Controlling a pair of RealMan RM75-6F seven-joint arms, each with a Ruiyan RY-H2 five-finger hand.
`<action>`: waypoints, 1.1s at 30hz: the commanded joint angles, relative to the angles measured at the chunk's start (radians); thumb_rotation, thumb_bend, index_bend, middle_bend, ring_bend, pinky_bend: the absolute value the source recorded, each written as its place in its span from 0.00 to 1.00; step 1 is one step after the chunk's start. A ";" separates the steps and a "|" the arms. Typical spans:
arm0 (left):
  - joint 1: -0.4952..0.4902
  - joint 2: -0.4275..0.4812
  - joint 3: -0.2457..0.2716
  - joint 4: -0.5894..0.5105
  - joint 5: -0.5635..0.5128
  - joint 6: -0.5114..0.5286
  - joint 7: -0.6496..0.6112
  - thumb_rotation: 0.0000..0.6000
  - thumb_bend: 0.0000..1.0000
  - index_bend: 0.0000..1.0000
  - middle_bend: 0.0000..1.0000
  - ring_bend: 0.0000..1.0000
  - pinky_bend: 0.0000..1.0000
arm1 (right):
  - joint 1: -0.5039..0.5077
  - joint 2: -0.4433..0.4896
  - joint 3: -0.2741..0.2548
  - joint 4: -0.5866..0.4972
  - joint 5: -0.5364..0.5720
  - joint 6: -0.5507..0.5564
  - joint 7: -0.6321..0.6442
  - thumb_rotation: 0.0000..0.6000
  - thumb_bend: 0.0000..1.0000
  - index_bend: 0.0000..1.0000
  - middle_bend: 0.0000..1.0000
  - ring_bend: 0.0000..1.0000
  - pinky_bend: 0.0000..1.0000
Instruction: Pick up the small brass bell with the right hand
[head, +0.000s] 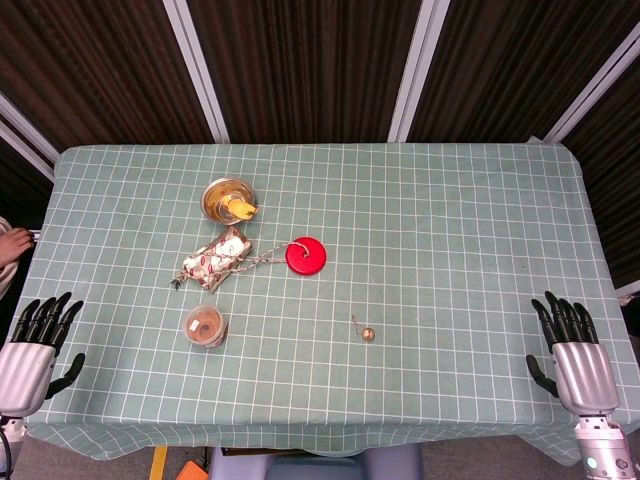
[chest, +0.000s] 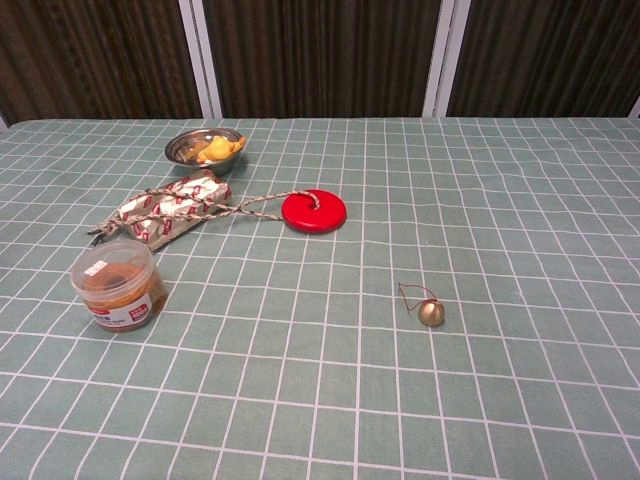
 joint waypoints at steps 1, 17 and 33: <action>-0.001 -0.002 0.001 0.000 -0.001 -0.005 0.002 1.00 0.40 0.00 0.00 0.00 0.00 | 0.005 -0.002 -0.001 0.005 -0.006 -0.005 0.004 1.00 0.44 0.00 0.00 0.00 0.00; -0.005 0.008 0.011 -0.001 0.012 -0.008 -0.024 1.00 0.40 0.00 0.00 0.00 0.00 | 0.354 -0.246 0.067 0.131 -0.076 -0.414 -0.004 1.00 0.45 0.29 0.00 0.00 0.00; -0.002 0.019 0.010 0.002 0.005 -0.007 -0.052 1.00 0.40 0.00 0.00 0.00 0.00 | 0.482 -0.453 0.068 0.338 -0.013 -0.525 0.046 1.00 0.45 0.55 0.04 0.00 0.00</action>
